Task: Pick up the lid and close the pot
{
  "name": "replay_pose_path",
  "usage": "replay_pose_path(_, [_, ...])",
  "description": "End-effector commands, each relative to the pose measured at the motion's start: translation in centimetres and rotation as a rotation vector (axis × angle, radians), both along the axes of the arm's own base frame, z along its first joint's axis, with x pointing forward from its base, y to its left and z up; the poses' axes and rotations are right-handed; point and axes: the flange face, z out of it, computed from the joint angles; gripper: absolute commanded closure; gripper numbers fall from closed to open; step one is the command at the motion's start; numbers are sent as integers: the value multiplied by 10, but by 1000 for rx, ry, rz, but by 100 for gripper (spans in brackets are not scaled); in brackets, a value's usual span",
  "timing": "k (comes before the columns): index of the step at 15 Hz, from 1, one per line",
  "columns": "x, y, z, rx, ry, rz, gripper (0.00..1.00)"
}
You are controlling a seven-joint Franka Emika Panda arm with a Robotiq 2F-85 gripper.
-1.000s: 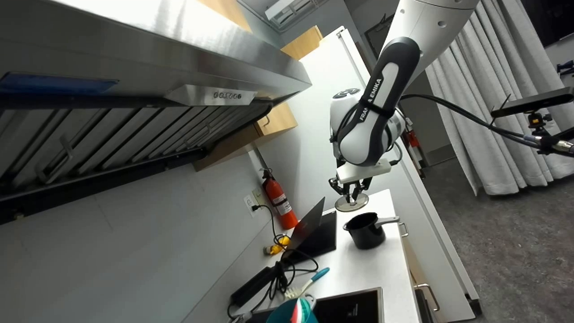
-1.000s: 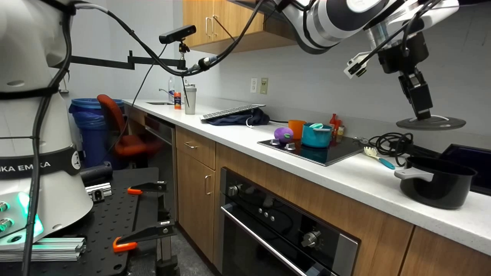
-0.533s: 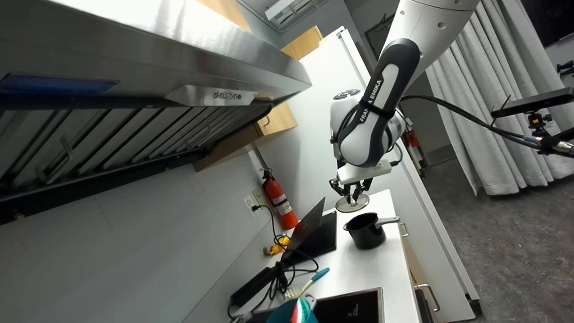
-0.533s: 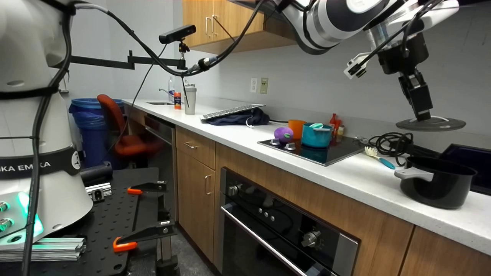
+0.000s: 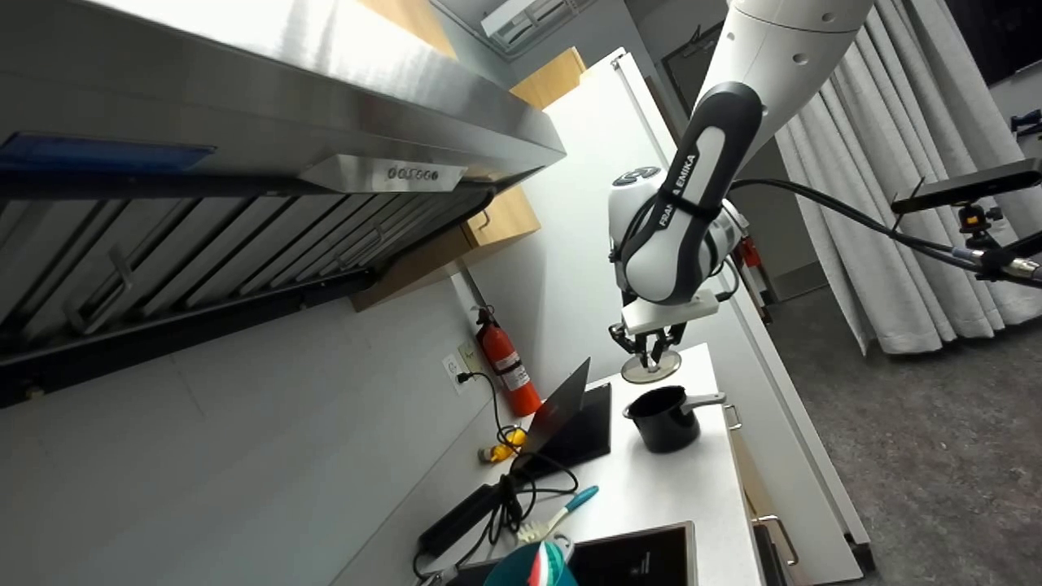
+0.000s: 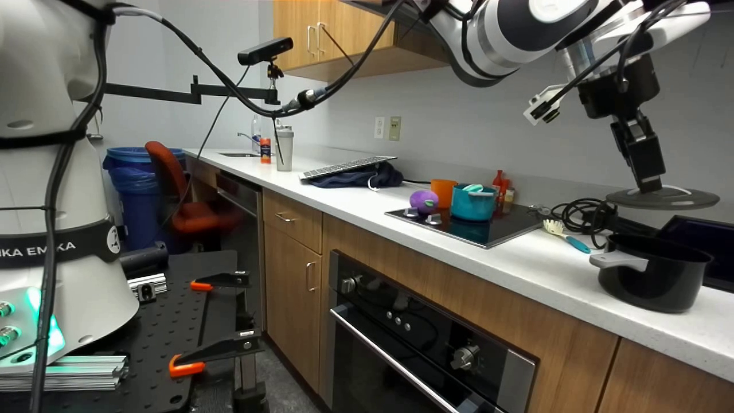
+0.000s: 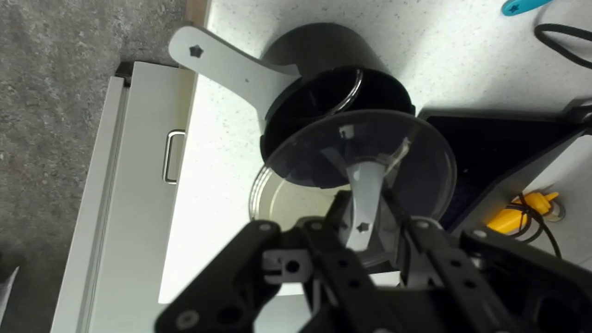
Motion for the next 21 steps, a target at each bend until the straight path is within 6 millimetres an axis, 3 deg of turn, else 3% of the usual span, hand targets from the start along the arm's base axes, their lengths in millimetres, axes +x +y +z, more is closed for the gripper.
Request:
replay_pose_path(1, [13,-5,-13,12,36,-13,95])
replay_pose_path(6, [26,-2,-29,10,79,-8,95])
replay_pose_path(21, [56,-13,-37,-1,134,-18,95])
